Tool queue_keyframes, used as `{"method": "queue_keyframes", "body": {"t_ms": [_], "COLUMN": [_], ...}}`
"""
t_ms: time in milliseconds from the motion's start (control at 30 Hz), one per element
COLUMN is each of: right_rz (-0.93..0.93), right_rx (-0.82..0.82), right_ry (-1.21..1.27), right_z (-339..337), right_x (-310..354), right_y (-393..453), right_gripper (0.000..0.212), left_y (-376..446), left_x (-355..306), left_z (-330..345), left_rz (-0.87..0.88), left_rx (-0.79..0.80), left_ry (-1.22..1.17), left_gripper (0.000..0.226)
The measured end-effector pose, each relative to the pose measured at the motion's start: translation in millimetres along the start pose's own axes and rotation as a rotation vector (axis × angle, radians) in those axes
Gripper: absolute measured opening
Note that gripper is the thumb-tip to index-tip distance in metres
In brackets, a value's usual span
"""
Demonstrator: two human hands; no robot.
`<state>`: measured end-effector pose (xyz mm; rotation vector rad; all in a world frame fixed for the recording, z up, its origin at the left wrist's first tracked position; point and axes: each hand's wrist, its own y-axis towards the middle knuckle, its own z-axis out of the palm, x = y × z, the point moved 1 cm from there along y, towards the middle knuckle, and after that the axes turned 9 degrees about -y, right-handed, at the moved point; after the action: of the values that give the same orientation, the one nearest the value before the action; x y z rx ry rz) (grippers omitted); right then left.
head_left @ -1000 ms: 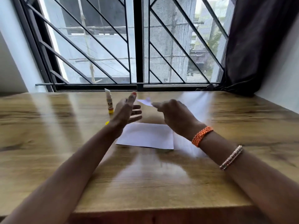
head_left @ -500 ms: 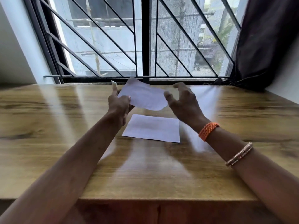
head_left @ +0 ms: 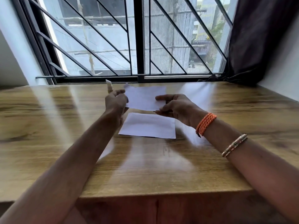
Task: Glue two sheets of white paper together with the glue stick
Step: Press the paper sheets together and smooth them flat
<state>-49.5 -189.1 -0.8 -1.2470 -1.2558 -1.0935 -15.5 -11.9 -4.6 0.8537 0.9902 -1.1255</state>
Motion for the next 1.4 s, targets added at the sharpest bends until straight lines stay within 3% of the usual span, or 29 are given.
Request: {"method": "queue_keyframes", "body": {"t_ms": [200, 267, 367, 533, 733, 1000, 1400], "right_rz": [0.007, -0.001, -0.024, 0.009, 0.026, 0.017, 0.035], "right_rx": [0.014, 0.011, 0.012, 0.006, -0.05, -0.067, -0.039], "right_ry": [-0.229, -0.21, -0.162, -0.112, -0.12, -0.279, -0.254], "right_z": [-8, -8, -6, -7, -15, -13, -2], "right_x": [-5, -7, -7, -9, -11, -6, -7], "right_y": [-11, -15, -19, -23, -34, -39, -33], "right_gripper": [0.042, 0.032, 0.021, 0.035, 0.032, 0.023, 0.022], "left_y": [11, 8, 3, -2, -8, -6, -6], "left_x": [-10, -10, -8, -8, -11, -6, -4], "left_z": [-16, -17, -15, -19, -29, -36, -32], "left_rz": [-0.072, -0.083, -0.087, -0.112, -0.123, 0.077, -0.06], "left_rx": [0.065, 0.092, 0.159, 0.239, 0.183, 0.168, 0.162], "left_ry": [0.156, 0.166, 0.181, 0.175, 0.185, 0.444, 0.461], "left_gripper": [0.031, 0.029, 0.044, 0.046, 0.031, 0.032, 0.025]}}
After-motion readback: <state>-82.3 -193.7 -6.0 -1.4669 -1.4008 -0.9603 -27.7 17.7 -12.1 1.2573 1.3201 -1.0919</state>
